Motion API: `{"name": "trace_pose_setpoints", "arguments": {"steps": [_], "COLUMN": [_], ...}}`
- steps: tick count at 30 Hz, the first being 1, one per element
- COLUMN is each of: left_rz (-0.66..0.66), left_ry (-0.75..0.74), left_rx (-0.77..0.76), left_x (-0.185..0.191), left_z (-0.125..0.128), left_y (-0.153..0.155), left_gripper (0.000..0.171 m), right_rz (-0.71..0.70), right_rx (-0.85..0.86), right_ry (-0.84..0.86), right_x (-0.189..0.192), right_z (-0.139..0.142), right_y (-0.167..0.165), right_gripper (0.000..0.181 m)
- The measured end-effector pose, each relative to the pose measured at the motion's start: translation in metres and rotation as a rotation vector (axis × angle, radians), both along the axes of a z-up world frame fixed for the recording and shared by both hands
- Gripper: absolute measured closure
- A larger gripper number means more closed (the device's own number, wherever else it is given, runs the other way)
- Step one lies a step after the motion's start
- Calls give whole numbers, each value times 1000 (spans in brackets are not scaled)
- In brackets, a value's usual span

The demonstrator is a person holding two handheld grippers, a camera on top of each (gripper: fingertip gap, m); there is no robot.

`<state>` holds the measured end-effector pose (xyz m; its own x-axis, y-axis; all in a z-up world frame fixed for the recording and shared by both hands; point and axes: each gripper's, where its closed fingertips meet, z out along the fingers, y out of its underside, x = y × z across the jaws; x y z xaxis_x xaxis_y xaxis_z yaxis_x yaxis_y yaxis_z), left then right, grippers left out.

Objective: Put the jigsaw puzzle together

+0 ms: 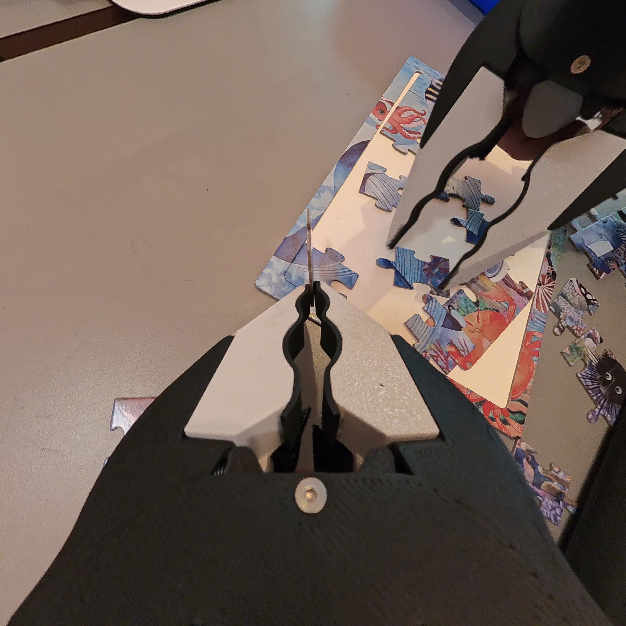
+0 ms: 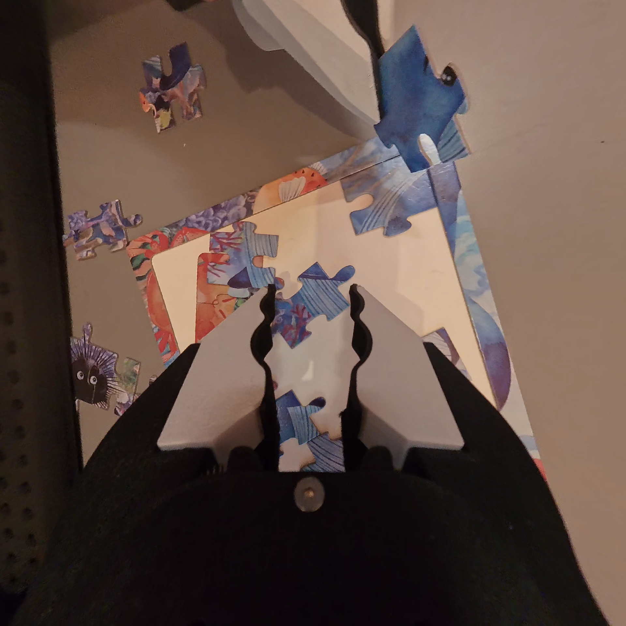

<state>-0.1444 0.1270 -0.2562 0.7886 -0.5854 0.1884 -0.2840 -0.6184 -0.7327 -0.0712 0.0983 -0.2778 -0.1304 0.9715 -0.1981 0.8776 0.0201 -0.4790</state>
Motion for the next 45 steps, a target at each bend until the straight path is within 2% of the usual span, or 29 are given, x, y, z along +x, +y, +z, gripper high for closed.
{"name": "trace_pose_setpoints", "arguments": {"steps": [9,15,17,20,25,30,35,39,44,45], "left_rz": [0,-3,-5,-7,-11,-16,-2,-5,-44,-51], "left_ry": [2,6,7,5,4,6,-3,-15,0,3], "left_rx": [-1,-6,-7,-6,-3,-1,12,24,14,10], "left_x": [0,1,2,2,3,4,1,3,10,12], "left_z": [-1,-3,-3,-2,-1,-1,4,10,8,7], "left_y": [0,0,0,-1,-1,-2,0,-1,-7,-8], "left_gripper": [171,171,171,171,171,171,171,171,171,171], "right_rz": [-63,4,46,126,143,44,10,-73,-206,-231], "right_rx": [58,-16,-58,-103,-102,-62,69,76,70,98], "right_ry": [-2,16,1,-38,-88,-39,-108,-94,-85,-69], "right_x": [-9,-13,-8,5,19,10,16,14,14,13], "right_z": [-6,-5,-4,-5,-6,1,0,9,-7,-8], "right_y": [10,-12,-21,-34,-33,-14,-4,-7,-20,-19], "right_gripper": [136,134,141,161,163,147,136,128,112,115]}}
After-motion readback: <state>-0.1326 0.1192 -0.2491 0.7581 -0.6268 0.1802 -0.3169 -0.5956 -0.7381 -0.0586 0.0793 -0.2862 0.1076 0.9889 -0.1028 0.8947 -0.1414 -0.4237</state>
